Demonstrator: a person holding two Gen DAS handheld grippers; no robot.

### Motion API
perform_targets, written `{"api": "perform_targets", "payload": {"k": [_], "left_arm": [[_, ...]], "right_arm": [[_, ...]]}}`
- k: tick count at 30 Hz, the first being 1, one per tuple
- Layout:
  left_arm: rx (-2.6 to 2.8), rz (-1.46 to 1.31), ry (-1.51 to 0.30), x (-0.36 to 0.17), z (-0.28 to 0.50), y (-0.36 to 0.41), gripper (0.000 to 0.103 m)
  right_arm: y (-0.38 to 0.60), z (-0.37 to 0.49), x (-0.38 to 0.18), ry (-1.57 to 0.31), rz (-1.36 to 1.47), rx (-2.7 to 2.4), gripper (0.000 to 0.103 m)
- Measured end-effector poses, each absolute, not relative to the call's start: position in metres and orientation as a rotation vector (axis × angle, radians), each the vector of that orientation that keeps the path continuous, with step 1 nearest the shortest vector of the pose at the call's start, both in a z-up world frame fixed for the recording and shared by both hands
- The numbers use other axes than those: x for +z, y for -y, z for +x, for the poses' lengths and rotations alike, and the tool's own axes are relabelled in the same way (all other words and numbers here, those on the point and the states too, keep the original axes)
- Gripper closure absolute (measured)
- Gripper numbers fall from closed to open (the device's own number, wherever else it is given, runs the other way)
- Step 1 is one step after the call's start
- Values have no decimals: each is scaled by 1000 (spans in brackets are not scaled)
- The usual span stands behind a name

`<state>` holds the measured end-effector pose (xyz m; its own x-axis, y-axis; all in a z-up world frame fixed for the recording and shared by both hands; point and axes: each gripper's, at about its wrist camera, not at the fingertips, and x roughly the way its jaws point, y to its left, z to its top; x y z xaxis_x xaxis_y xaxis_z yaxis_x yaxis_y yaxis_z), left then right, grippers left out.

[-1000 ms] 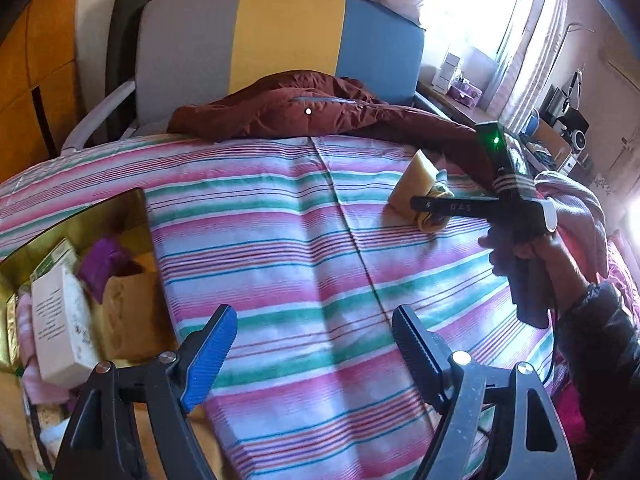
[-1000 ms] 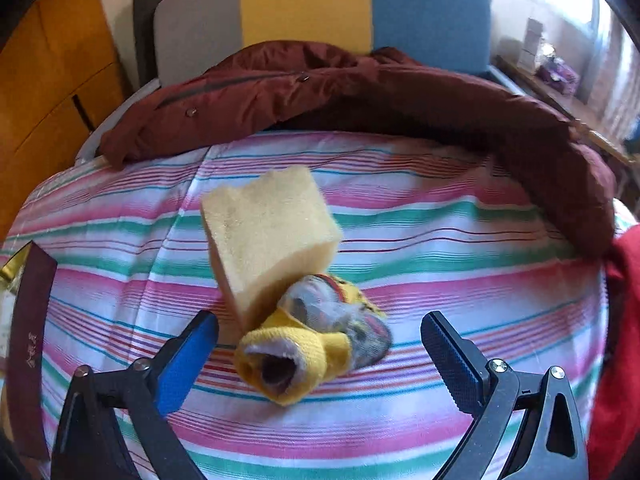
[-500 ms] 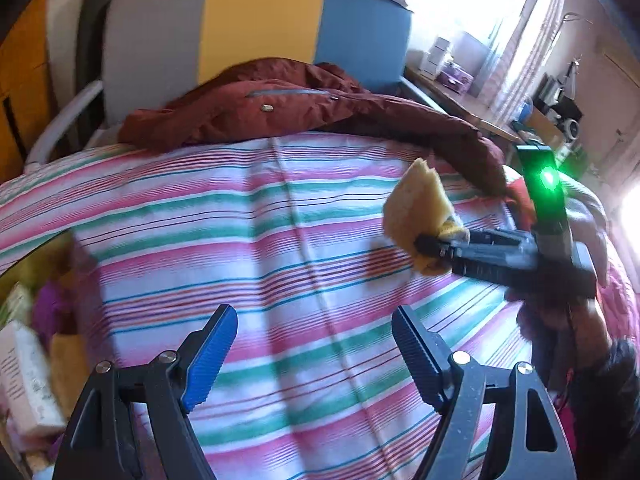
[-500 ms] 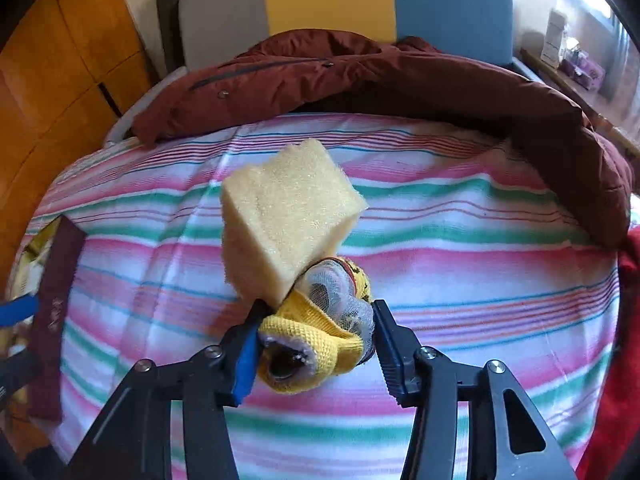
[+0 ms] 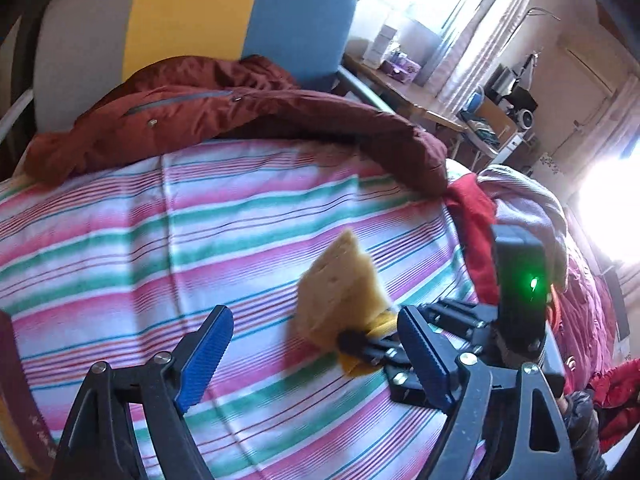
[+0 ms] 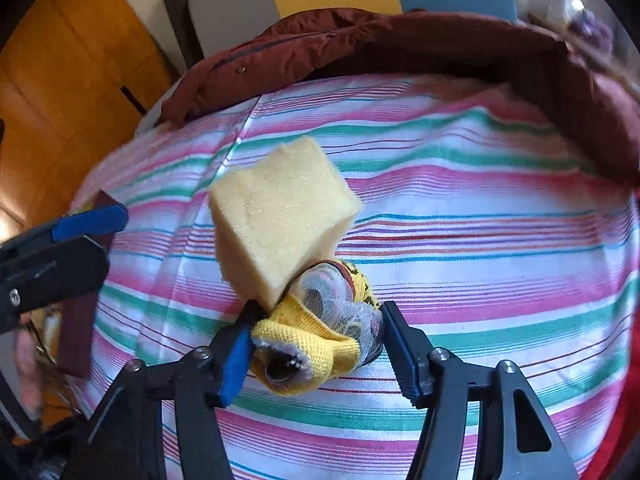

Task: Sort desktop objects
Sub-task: 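Grasp the yellow-grey sock with the right tool while the left tool grasps the last sponge, then carry the sponge and sock over the gold tray with both tools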

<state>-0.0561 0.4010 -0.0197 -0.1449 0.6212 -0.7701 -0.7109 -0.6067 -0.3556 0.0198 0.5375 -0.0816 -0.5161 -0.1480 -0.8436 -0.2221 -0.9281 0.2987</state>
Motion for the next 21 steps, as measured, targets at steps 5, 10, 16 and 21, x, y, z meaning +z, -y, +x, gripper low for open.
{"api": "perform_targets", "payload": {"k": [5, 10, 16, 21], "left_arm": [[1839, -1222, -110, -25, -62, -424, 15], [1864, -1239, -190, -41, -65, -442, 15], [1886, -1287, -213, -61, -77, -440, 25], [1864, -1243, -233, -70, -73, -440, 60]], "right_arm": [[-539, 25, -80, -656, -1522, 2670, 32], [-539, 28, -83, -669, -1533, 2668, 32], [-535, 24, -87, -639, -1540, 2676, 32], [-533, 23, -92, -571, -1568, 2655, 42]]}}
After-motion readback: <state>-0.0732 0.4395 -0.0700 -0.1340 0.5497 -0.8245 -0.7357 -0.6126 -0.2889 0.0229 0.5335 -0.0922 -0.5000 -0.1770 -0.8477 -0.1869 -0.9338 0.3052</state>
